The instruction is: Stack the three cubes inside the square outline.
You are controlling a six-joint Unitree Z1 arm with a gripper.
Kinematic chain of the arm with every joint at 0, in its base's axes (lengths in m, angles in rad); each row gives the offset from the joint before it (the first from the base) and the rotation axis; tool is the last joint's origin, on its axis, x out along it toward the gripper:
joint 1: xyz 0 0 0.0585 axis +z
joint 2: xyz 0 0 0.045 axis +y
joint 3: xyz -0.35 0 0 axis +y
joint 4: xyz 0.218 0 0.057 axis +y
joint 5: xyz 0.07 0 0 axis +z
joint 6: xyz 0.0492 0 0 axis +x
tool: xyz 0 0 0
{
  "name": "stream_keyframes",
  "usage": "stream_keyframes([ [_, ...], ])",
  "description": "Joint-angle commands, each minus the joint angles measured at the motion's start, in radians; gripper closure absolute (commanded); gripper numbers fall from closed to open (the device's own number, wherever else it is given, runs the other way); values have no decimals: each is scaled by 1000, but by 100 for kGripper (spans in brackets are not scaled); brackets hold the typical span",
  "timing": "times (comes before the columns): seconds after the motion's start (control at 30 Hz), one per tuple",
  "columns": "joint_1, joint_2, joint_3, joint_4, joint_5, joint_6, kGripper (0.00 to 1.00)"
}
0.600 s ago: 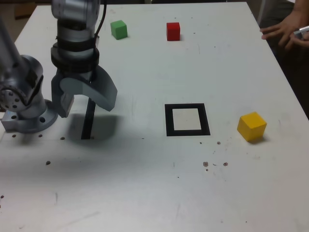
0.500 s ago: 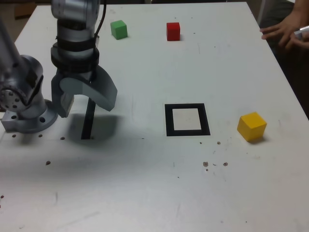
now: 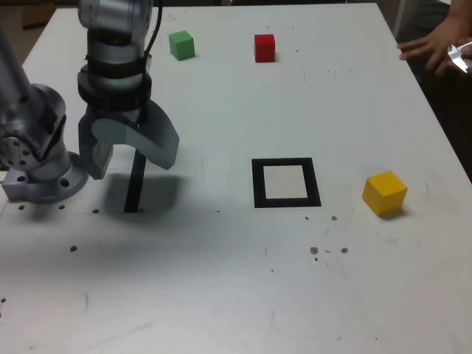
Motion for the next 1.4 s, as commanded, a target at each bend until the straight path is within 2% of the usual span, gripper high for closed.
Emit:
stream_keyframes([
  [0.0, -2, -2, -6, 5, 0, 2, 1],
  [0.13, -2, 4, -14, 8, 8, 2, 1],
  [0.77, 27, 58, -115, 80, 98, 31, 1],
  [1.37, 342, 205, -337, 89, 129, 366, 0],
])
